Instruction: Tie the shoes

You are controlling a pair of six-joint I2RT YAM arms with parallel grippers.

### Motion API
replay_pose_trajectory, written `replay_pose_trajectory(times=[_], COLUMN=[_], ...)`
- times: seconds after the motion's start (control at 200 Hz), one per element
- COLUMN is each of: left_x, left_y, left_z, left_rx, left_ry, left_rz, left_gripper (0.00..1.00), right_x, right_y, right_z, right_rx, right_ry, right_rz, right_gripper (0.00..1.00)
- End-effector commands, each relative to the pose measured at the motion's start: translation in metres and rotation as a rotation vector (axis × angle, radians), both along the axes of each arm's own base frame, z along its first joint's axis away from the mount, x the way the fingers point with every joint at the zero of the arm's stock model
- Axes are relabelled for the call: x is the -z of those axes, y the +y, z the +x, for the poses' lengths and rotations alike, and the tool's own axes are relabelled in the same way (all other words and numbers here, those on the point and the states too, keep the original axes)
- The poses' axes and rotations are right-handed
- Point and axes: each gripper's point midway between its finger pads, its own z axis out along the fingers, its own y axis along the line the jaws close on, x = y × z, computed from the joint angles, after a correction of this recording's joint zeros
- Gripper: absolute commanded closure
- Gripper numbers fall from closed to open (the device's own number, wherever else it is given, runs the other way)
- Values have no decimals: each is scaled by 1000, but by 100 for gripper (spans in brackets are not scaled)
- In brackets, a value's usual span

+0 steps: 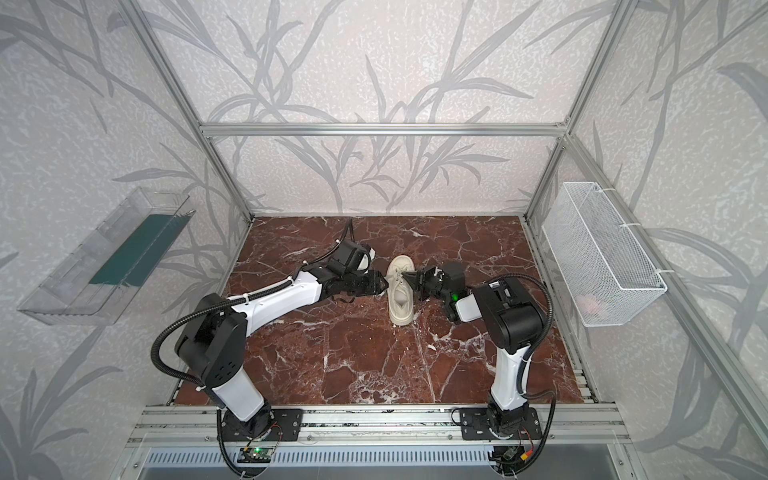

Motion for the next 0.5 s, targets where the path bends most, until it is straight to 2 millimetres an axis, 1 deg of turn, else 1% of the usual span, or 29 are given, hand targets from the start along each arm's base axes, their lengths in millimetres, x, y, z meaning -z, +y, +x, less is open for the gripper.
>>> replay_pose_trajectory(times=[0.0,0.09,0.205,0.255,0.275,0.37,0.495], left_x=[-3,-4,-2,-1,-1,-4,-9], left_y=[-2,-4,-7,-9,-10,-14,-20], left_z=[1,3,7,8,9,12,17], left_rx=[-2,-2,3,9,12,30,81], left_ry=[-7,-10,-6,-6,-5,-15,-45], left_rz=[-7,-9,-9,-10,-12,-14,6], left_gripper=[51,51,51,51,51,51,51], right_x=[-21,-30,-43,-52,-48,-52,-50], right_y=[-11,-31,-48,-51,-52,-51,-51], right_z=[11,17,26,31,30,32,33], right_rx=[-1,7,-5,-11,-17,-36,-35], right_ry=[-63,-80,-104,-129,-103,-110,-110], right_rz=[-6,-59,-88,-84,-87,-89,-90], right_gripper=[100,100,100,100,100,100,100])
